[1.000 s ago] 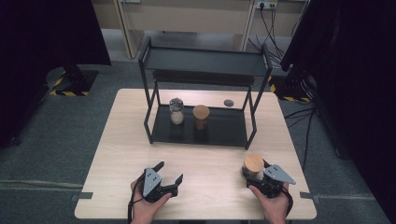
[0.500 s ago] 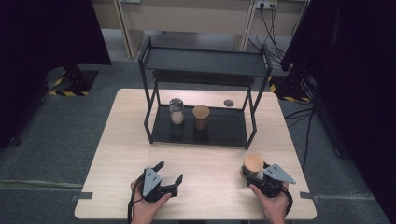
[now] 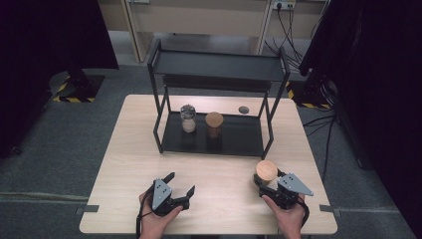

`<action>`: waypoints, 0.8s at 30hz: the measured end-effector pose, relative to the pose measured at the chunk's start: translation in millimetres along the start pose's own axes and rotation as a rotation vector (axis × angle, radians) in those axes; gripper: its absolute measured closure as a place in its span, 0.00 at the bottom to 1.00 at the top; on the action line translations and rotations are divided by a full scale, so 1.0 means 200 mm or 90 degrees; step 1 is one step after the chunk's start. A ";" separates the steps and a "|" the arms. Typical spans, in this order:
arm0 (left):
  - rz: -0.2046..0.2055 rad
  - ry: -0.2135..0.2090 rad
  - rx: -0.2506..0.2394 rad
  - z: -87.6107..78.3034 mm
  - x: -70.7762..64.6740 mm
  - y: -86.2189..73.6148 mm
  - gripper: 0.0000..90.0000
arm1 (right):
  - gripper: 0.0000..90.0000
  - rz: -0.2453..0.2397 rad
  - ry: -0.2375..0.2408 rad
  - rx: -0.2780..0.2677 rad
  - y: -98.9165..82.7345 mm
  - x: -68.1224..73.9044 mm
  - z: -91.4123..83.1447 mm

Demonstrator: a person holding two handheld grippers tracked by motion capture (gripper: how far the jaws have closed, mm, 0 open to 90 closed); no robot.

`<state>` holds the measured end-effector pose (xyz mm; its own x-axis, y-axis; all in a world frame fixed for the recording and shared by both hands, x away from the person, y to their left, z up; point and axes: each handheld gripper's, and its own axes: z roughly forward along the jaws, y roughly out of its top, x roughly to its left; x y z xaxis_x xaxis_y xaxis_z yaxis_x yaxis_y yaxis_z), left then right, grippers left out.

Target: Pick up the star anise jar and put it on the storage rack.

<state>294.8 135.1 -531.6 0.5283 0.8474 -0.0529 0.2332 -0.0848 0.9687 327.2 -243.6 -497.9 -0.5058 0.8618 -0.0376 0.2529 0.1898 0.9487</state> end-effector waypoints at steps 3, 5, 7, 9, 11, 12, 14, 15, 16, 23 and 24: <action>0.000 0.000 0.000 0.00 0.00 0.00 0.14 | 0.29 0.004 -0.001 -0.011 0.03 0.00 0.01; -0.001 0.000 0.000 0.00 0.00 0.00 0.14 | 0.29 0.004 -0.003 -0.015 0.05 0.01 0.02; -0.001 -0.001 0.000 0.00 0.00 0.00 0.14 | 0.29 0.005 -0.002 -0.021 0.06 0.01 0.04; -0.001 -0.001 0.000 0.00 0.00 0.00 0.14 | 0.29 0.006 -0.002 -0.026 0.08 0.01 0.05; 0.000 -0.001 0.000 0.00 0.00 0.00 0.14 | 0.29 0.005 -0.002 -0.029 0.10 0.01 0.06; 0.000 -0.001 0.000 0.00 0.00 0.00 0.14 | 0.29 0.004 -0.003 -0.031 0.10 0.02 0.07; -0.001 -0.001 0.001 0.00 0.00 0.00 0.14 | 0.29 0.002 -0.003 -0.033 0.12 0.02 0.08; -0.001 -0.001 0.000 0.00 0.00 0.00 0.14 | 0.29 0.001 -0.003 -0.035 0.13 0.02 0.08; -0.001 -0.001 0.000 0.00 0.00 0.00 0.14 | 0.29 0.000 -0.004 -0.035 0.13 0.02 0.09; 0.001 -0.001 0.001 0.00 0.00 0.00 0.14 | 0.29 -0.001 -0.012 -0.048 0.18 0.03 0.13; 0.000 -0.001 0.001 0.00 0.00 0.00 0.14 | 0.29 0.000 -0.012 -0.048 0.19 0.02 0.14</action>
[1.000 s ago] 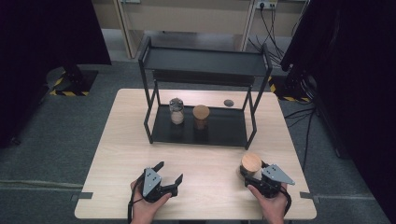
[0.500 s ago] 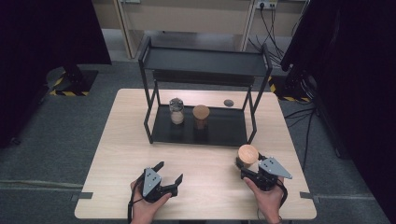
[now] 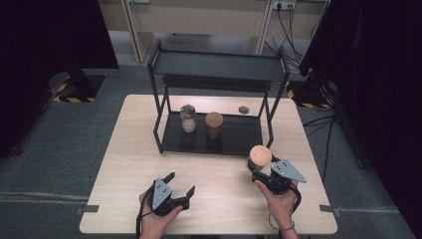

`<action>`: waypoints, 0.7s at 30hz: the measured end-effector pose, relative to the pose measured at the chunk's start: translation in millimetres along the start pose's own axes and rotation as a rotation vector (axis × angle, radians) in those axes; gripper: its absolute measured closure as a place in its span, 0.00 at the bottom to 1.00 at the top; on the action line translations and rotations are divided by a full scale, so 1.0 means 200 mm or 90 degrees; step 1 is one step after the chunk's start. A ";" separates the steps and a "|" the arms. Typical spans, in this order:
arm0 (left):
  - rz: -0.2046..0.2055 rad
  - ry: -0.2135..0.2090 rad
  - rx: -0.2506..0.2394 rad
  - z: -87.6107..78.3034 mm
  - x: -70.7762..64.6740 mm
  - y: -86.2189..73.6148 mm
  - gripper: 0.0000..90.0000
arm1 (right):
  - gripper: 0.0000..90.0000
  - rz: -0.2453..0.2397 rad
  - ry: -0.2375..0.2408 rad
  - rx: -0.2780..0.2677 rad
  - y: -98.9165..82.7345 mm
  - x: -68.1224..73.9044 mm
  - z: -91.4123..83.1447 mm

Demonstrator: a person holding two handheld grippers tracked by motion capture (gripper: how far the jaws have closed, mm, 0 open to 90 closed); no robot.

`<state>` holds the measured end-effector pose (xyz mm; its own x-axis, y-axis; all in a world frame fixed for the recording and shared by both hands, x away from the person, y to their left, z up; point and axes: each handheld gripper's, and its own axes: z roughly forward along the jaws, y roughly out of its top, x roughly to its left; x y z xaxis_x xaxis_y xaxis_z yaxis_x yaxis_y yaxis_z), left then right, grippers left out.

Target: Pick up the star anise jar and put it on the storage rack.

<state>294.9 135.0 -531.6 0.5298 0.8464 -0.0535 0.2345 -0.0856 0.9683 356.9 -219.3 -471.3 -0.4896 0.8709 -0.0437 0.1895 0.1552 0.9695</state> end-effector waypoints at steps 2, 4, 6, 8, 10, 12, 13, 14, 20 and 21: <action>-0.002 0.000 0.000 0.00 0.00 0.00 0.14 | 0.29 -0.001 -0.002 -0.001 0.01 0.00 0.02; -0.001 0.000 0.000 0.00 0.00 0.00 0.14 | 0.29 0.000 -0.001 -0.001 0.02 0.00 0.04; 0.001 0.000 0.000 0.00 0.00 0.00 0.14 | 0.29 -0.004 0.001 0.000 0.04 0.00 0.06; 0.002 0.000 0.000 0.00 0.00 0.00 0.14 | 0.29 -0.004 0.001 -0.002 0.06 0.01 0.08; 0.001 0.000 0.000 0.00 0.00 0.00 0.14 | 0.29 -0.003 0.000 -0.002 0.07 0.01 0.10; 0.001 0.000 0.000 0.00 0.00 0.00 0.14 | 0.29 -0.004 -0.001 -0.003 0.08 0.01 0.12; 0.002 0.000 0.000 0.00 0.00 0.00 0.14 | 0.29 -0.003 -0.001 -0.003 0.09 0.01 0.13; 0.002 0.000 0.000 0.00 0.00 0.00 0.14 | 0.29 -0.003 -0.002 -0.003 0.09 0.01 0.14; 0.003 0.000 0.000 0.00 0.00 0.00 0.14 | 0.29 -0.004 -0.004 -0.002 0.12 0.01 0.19; 0.003 0.000 0.000 0.00 0.00 0.00 0.14 | 0.29 -0.004 -0.005 -0.002 0.12 0.01 0.19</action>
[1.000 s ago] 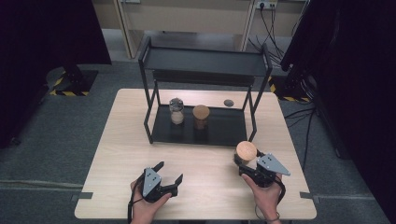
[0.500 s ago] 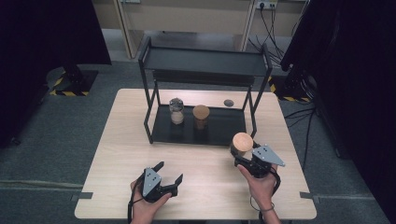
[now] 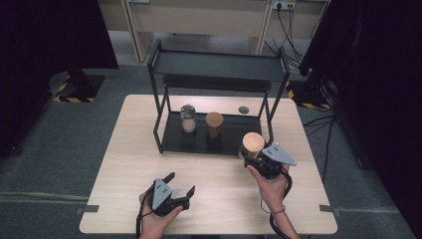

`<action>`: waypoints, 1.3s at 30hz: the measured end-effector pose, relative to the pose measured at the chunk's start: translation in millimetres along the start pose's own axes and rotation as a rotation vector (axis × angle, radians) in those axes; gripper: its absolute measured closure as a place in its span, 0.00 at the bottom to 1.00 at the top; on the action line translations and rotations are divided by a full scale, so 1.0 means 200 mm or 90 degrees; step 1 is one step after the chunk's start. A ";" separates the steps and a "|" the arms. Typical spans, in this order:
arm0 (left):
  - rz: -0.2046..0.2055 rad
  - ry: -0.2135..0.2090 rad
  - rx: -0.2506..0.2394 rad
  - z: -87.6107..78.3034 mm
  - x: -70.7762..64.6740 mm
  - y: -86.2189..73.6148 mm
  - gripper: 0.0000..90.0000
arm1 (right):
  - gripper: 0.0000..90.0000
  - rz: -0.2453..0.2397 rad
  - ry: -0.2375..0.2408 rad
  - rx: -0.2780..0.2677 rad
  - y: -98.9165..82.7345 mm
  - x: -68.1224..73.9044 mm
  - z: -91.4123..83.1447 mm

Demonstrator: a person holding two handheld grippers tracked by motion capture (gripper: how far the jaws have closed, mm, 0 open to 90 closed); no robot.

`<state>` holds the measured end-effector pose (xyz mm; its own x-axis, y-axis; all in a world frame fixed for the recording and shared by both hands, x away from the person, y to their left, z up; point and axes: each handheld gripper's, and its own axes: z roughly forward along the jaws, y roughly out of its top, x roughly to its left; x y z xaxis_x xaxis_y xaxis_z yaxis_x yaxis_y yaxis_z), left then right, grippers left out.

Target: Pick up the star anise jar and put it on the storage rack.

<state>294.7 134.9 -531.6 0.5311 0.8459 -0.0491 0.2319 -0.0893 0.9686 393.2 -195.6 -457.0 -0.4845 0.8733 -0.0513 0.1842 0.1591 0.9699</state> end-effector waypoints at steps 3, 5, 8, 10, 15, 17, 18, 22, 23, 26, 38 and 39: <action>0.001 0.000 0.000 0.00 0.00 0.00 0.14 | 0.29 0.000 -0.003 0.000 0.01 0.00 0.02; 0.001 0.000 0.000 0.00 0.00 0.00 0.14 | 0.29 0.001 -0.005 0.000 0.02 0.00 0.03; 0.002 0.000 0.000 0.00 0.00 0.00 0.14 | 0.29 0.003 -0.008 0.001 0.02 0.00 0.05; 0.002 0.000 0.000 0.00 0.00 0.00 0.14 | 0.29 0.002 -0.009 0.004 0.02 0.00 0.07; 0.002 0.000 0.000 0.00 0.00 0.00 0.15 | 0.29 0.006 -0.012 0.008 0.03 -0.01 0.10; 0.002 0.000 0.000 0.00 0.00 0.00 0.14 | 0.29 0.007 -0.013 0.009 0.03 -0.01 0.12; 0.002 0.000 0.000 0.00 0.00 0.00 0.15 | 0.29 0.008 -0.014 0.009 0.04 -0.01 0.12; 0.002 -0.001 -0.001 0.00 0.00 0.00 0.15 | 0.29 0.011 -0.018 0.011 0.04 -0.01 0.15; 0.002 -0.001 -0.001 0.00 0.00 0.00 0.15 | 0.29 0.011 -0.019 0.011 0.05 0.00 0.16; 0.003 -0.001 -0.001 0.00 0.00 0.00 0.15 | 0.29 0.012 -0.021 0.011 0.06 0.00 0.18; 0.003 -0.001 -0.001 0.00 0.00 0.00 0.15 | 0.29 0.022 -0.036 0.021 0.07 -0.02 0.27; 0.003 -0.001 -0.002 0.00 0.00 0.00 0.15 | 0.29 0.022 -0.037 0.021 0.07 -0.02 0.28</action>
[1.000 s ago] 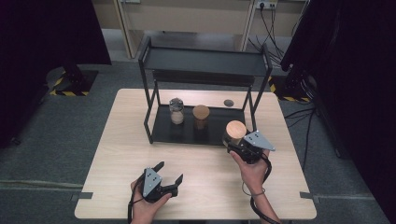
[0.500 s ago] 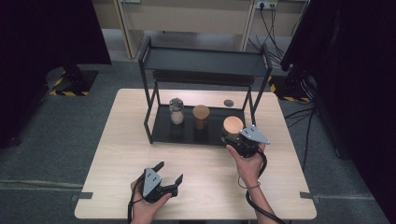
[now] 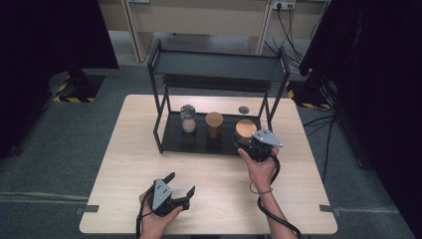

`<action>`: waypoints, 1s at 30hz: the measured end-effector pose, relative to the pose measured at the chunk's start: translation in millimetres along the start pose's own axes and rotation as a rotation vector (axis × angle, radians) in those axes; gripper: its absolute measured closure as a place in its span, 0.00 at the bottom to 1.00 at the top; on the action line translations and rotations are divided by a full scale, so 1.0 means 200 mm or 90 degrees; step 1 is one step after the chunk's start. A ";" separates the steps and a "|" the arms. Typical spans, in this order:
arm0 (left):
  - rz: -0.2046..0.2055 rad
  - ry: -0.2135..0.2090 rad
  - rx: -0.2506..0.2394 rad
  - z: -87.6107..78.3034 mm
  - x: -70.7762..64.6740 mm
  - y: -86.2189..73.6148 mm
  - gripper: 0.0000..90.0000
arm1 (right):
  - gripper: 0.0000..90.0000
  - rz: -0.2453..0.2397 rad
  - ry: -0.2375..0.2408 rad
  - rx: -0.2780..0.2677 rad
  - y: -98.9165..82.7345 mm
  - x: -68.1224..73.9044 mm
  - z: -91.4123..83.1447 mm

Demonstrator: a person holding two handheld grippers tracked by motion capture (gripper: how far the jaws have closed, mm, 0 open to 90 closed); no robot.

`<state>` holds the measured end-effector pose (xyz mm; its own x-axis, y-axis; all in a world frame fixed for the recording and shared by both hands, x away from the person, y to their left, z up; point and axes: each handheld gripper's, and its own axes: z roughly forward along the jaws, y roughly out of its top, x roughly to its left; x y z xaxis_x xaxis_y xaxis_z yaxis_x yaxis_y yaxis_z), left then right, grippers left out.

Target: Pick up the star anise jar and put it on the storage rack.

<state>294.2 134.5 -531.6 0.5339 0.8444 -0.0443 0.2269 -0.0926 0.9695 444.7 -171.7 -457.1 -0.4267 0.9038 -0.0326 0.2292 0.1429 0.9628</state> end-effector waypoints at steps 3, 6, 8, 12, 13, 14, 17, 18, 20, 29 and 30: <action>-0.001 -0.001 0.001 0.00 0.00 0.00 0.15 | 0.29 0.004 -0.005 0.004 0.00 -0.01 0.02; 0.000 -0.001 0.001 0.00 0.00 0.00 0.15 | 0.29 0.008 -0.008 0.007 0.00 -0.01 0.04; -0.002 -0.001 0.001 0.00 0.00 0.00 0.15 | 0.29 0.008 -0.012 0.010 0.01 -0.02 0.06; -0.002 -0.001 0.001 0.00 0.00 0.00 0.15 | 0.29 0.011 -0.016 0.014 0.01 -0.02 0.09; -0.001 -0.001 0.001 0.00 0.00 0.00 0.15 | 0.29 0.012 -0.018 0.015 0.01 -0.02 0.10; -0.001 -0.001 0.001 0.00 0.00 0.00 0.15 | 0.29 0.010 -0.019 0.016 0.01 -0.02 0.10; -0.001 -0.002 0.001 0.00 0.00 0.00 0.15 | 0.29 0.012 -0.024 0.021 0.02 -0.03 0.12; -0.002 -0.002 0.001 0.00 0.00 0.00 0.15 | 0.29 0.015 -0.025 0.022 0.02 -0.03 0.13; -0.001 -0.002 0.001 0.00 0.00 0.00 0.15 | 0.29 0.015 -0.027 0.024 0.02 -0.04 0.14; -0.002 -0.003 0.002 0.00 0.00 0.00 0.15 | 0.29 0.018 -0.032 0.027 0.02 -0.05 0.16; -0.002 -0.003 0.002 0.00 0.00 0.00 0.15 | 0.29 0.018 -0.033 0.028 0.02 -0.05 0.17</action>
<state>293.7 133.8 -531.5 0.5366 0.8425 -0.0479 0.2314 -0.0924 0.9685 479.7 -166.8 -461.0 -0.3740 0.9272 -0.0197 0.2791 0.1328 0.9510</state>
